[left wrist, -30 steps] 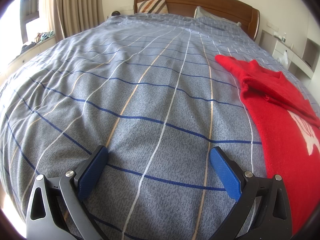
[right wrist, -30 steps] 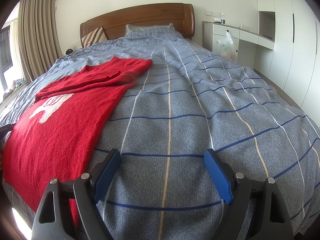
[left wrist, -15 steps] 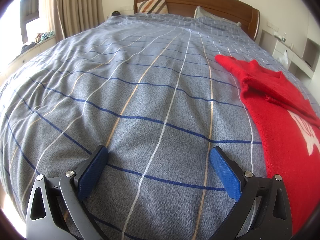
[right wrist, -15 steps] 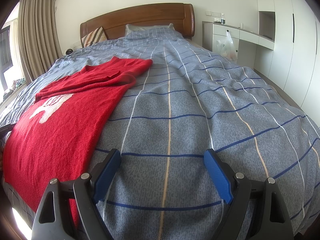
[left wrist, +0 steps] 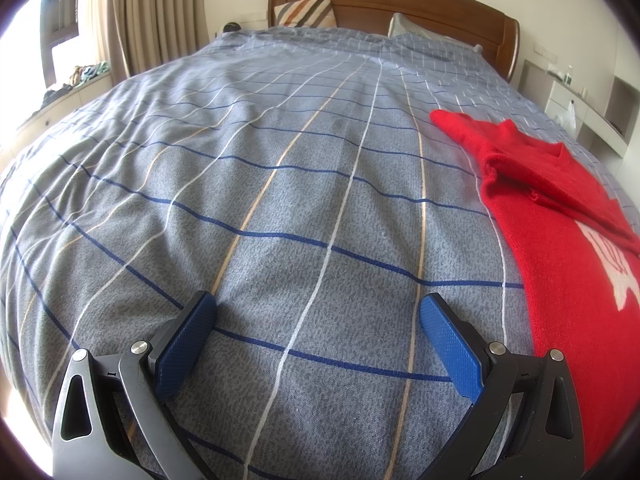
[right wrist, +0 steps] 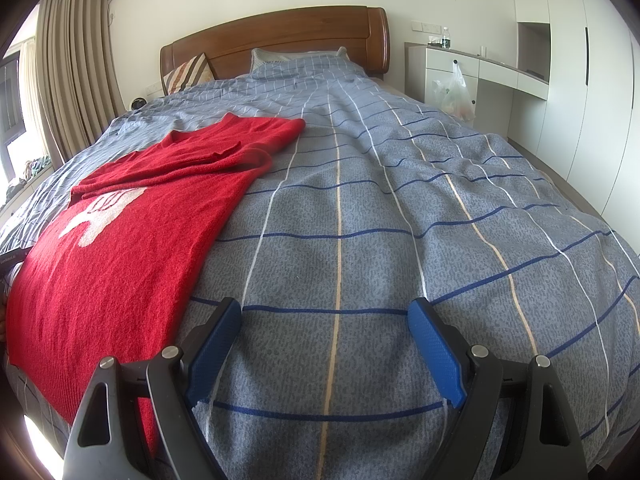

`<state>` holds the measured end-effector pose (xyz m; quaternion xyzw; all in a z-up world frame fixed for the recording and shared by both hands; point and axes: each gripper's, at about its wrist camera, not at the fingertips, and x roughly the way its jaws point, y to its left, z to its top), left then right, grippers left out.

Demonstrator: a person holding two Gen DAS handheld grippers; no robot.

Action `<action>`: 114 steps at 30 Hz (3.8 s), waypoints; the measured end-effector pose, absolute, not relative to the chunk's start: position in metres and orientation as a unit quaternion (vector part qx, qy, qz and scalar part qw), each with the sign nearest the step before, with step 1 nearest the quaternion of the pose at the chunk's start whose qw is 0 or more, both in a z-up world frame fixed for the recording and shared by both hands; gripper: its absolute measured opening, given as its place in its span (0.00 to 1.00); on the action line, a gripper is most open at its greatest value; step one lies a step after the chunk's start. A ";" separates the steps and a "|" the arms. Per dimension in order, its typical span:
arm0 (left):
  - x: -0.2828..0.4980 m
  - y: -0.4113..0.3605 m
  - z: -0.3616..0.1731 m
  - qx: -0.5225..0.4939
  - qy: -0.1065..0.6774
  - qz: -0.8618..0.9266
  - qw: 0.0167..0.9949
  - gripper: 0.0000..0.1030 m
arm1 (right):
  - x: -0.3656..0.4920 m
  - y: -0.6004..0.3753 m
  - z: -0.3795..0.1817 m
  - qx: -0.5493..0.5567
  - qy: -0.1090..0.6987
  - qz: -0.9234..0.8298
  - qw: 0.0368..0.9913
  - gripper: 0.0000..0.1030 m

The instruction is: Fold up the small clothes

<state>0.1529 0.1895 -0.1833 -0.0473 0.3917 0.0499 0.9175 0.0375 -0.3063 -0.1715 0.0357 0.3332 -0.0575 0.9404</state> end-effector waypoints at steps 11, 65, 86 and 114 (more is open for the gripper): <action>0.153 0.189 -0.184 -0.047 0.391 0.050 0.918 0.99 | 0.038 -0.306 -0.172 0.036 0.333 -0.057 0.940 0.82; 0.154 0.190 -0.184 -0.045 0.399 0.047 0.915 0.99 | 0.037 -0.307 -0.171 0.036 0.333 -0.058 0.940 0.82; 0.068 0.138 -0.161 -0.105 0.546 -0.127 0.821 0.96 | -0.027 -0.272 -0.127 0.153 0.402 0.132 0.893 0.82; 0.157 0.131 -0.075 -0.230 0.423 -0.205 0.852 0.02 | 0.088 -0.272 -0.098 0.258 0.374 0.173 0.874 0.05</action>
